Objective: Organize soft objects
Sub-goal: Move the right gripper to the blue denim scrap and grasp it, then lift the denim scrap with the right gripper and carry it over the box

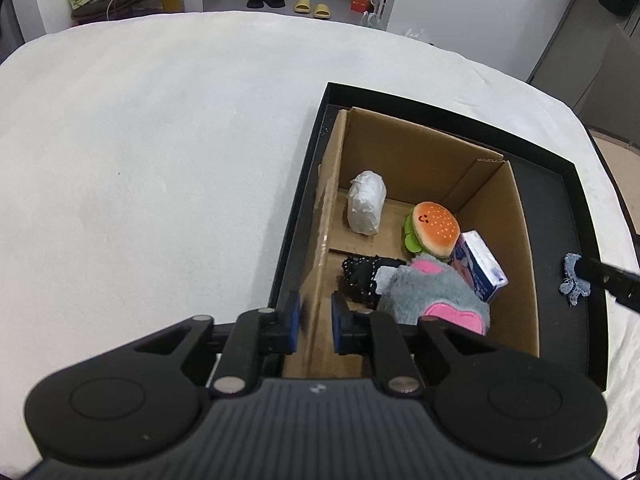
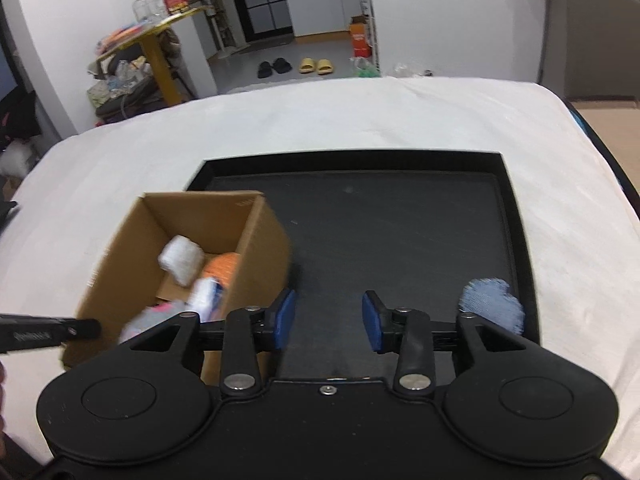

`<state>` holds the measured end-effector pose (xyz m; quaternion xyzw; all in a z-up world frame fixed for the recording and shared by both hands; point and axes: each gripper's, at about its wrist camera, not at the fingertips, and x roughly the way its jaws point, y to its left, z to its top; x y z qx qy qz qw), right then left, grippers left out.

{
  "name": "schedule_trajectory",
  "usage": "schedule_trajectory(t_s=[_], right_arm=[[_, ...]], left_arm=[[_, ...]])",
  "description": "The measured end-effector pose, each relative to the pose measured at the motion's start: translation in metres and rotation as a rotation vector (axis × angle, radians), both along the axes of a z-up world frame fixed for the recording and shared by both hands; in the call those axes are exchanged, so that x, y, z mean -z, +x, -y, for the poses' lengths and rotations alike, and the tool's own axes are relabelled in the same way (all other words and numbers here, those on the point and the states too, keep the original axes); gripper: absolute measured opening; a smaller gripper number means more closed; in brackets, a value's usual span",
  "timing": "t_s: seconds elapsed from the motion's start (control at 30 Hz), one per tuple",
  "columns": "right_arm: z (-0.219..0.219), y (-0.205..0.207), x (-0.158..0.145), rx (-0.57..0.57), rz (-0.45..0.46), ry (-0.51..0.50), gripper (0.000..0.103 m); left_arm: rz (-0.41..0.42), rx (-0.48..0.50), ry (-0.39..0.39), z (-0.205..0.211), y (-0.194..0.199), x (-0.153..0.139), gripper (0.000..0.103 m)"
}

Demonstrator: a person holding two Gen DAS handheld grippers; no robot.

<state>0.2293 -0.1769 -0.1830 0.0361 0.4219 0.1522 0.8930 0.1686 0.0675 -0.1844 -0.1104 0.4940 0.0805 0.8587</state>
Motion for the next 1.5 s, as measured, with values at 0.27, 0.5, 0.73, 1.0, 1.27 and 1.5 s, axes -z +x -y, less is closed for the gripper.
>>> schedule_trajectory(t_s=[0.27,0.5,0.73,1.0,1.27,1.5], right_arm=[[0.034,0.008,0.028,0.054,-0.021,-0.019,0.046],[0.061,0.021,0.049,0.104,-0.044,-0.019,0.052],[0.081,0.038,0.071,0.15,-0.051,-0.044,0.054],[0.079,0.047,0.082,0.127,-0.03,-0.084,0.054],[0.06,0.045,0.084,0.096,-0.004,-0.203,0.04],[0.062,0.038,0.067,0.084,0.001,-0.154,0.028]], left_arm=[[-0.021,-0.033,0.018,0.005,0.011,0.004,0.024],[-0.04,-0.046,0.043,0.013,0.027,0.008,0.041],[-0.05,-0.033,0.082,0.025,0.047,0.014,0.049],[-0.053,-0.045,0.088,0.026,0.055,0.016,0.05],[-0.046,-0.042,0.087,0.026,0.051,0.014,0.05],[-0.03,-0.036,0.075,0.025,0.047,0.01,0.05]])
